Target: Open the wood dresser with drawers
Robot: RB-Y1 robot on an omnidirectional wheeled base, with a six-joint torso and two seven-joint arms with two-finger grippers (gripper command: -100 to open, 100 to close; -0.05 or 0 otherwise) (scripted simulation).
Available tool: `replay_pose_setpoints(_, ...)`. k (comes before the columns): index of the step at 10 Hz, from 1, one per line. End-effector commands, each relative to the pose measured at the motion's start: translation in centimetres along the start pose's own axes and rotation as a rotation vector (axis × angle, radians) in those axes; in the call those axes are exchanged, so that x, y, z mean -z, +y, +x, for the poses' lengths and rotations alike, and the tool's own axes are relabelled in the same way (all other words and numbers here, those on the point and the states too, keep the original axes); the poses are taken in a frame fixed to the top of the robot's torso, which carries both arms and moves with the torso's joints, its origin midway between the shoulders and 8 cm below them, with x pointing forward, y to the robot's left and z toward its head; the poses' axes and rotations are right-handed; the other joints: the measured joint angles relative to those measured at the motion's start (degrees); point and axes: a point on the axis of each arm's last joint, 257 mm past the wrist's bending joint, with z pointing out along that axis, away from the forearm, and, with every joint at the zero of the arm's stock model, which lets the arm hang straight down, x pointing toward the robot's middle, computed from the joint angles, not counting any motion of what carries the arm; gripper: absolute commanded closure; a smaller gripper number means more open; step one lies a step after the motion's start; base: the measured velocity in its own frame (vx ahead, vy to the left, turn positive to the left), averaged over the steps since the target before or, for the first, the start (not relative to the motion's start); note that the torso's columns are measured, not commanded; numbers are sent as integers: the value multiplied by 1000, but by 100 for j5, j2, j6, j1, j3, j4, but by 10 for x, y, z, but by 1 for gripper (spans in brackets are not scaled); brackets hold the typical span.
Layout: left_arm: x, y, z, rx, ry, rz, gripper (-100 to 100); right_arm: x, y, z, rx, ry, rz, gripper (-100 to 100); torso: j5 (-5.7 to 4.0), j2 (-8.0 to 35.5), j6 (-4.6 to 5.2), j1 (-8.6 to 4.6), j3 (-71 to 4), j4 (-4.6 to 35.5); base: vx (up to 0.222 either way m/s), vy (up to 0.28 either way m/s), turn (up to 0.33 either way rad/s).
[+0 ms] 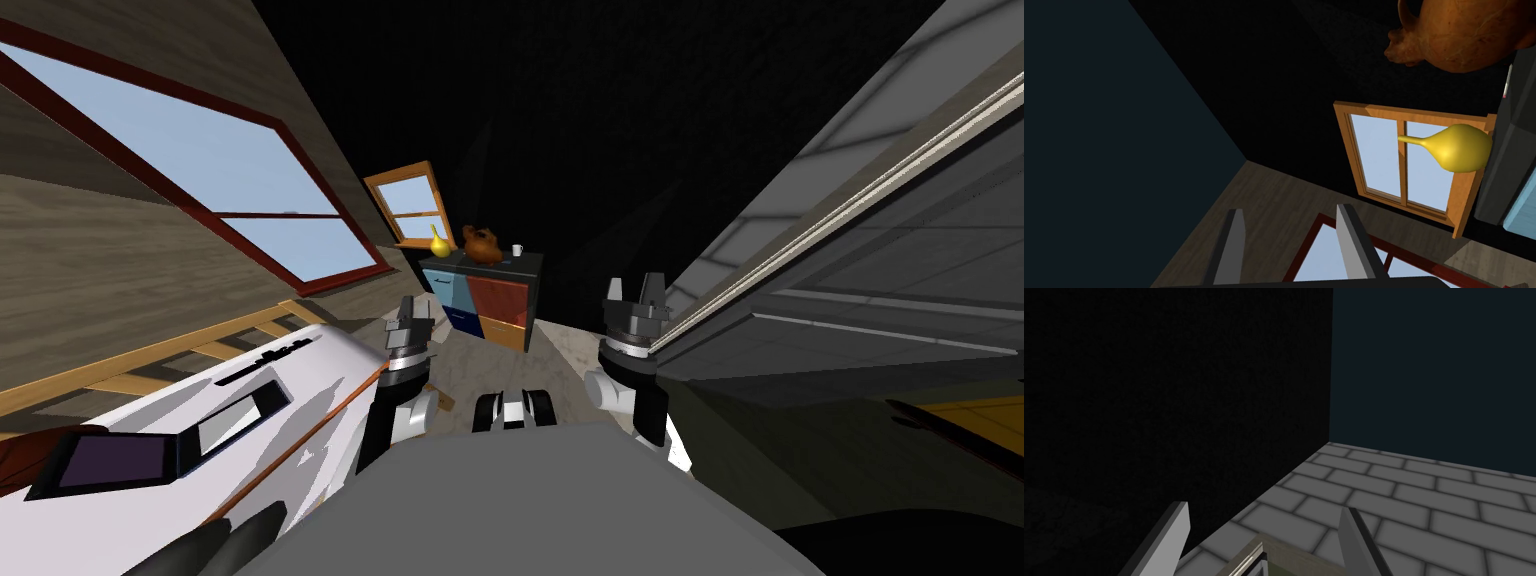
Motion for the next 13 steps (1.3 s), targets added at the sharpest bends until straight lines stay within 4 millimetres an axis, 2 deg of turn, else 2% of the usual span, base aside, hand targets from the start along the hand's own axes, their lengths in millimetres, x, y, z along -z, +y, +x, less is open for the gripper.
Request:
replay_pose_setpoints(1,1,5,5,-13,37,-11,-100,0,0,0,0,0,0,0,0,423,0,0,-846,423,18,-3,-20)
replay_pose_setpoints(3,3,14,13,-29,84,-31,-100,0,0,0,0,0,1,0,0,663,0,1,-1357,666,29,-6,-35)
replay_pose_setpoints(13,16,96,37,-50,174,-191,-100,0,0,0,0,0,1,0,1,686,1,3,-1386,690,68,-8,-65)
